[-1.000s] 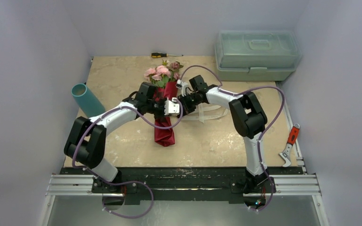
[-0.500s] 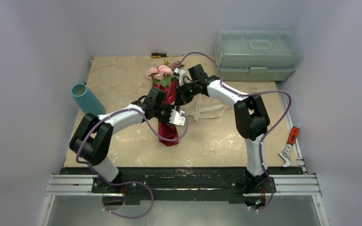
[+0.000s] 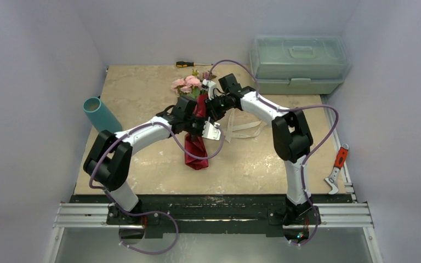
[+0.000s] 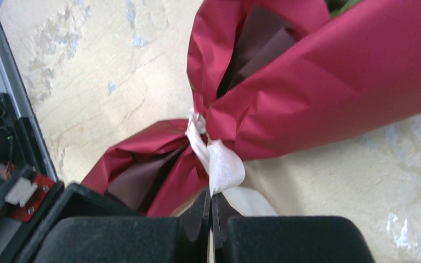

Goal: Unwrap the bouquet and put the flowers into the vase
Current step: Untie the ribbon from the wrapping paper.

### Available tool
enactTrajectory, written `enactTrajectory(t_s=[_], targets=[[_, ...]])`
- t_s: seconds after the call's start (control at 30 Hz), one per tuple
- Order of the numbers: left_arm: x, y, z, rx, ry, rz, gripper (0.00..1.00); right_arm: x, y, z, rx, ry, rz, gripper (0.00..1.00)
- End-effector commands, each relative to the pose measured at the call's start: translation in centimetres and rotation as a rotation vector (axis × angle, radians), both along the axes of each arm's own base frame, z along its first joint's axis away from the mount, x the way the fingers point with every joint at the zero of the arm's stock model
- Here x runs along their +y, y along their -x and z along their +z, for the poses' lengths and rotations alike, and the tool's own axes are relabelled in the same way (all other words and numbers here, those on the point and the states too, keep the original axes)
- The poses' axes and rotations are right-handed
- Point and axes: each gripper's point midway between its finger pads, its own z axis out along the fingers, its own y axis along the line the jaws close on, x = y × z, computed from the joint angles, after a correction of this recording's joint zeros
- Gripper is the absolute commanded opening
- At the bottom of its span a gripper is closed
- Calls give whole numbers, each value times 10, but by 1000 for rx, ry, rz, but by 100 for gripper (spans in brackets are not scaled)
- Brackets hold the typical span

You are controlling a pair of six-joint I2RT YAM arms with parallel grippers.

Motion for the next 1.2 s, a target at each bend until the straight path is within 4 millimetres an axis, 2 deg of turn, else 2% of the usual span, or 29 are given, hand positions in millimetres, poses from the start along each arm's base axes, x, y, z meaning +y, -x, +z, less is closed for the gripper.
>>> enactTrajectory(t_s=[0.0, 0.1, 0.2, 0.3, 0.4, 0.43, 0.5, 0.57, 0.63, 0.7, 0.87, 1.03, 1.17], targets=[[-1, 5, -10, 18, -50, -50, 29, 2, -22, 12, -66, 4, -10, 0], [3, 2, -19, -1, -87, -57, 29, 1, -29, 14, -65, 7, -13, 0], [4, -5, -24, -22, -110, -45, 32, 1, -26, 11, -45, 5, -2, 0], [4, -12, -28, -34, -126, -27, 41, 1, -21, 5, -23, 7, 13, 0], [0, -4, -23, 17, -98, -32, 50, 0, -15, 3, -2, 3, 27, 0], [-2, 1, -13, 38, -58, -22, 52, 0, -12, 5, -1, -2, 32, 0], [-8, 6, 19, 112, 112, 75, 62, 0, -8, 6, 4, -9, 35, 0], [-6, 8, 50, 194, 277, 175, 82, -2, -4, 7, 6, -20, 31, 0], [1, 9, 65, 259, 372, 265, 92, -1, 0, 6, 15, -30, 30, 0], [14, 4, 68, 299, 444, 353, 98, -1, 3, 4, 31, -40, 32, 0], [39, -11, 42, 289, 424, 402, 100, 1, 7, 1, 57, -56, 37, 0], [41, -31, 18, 284, 403, 419, 100, 3, 6, 4, 50, -68, 31, 0], [41, -32, -7, 305, 360, 406, 100, 3, 3, 10, 40, -80, 21, 0]])
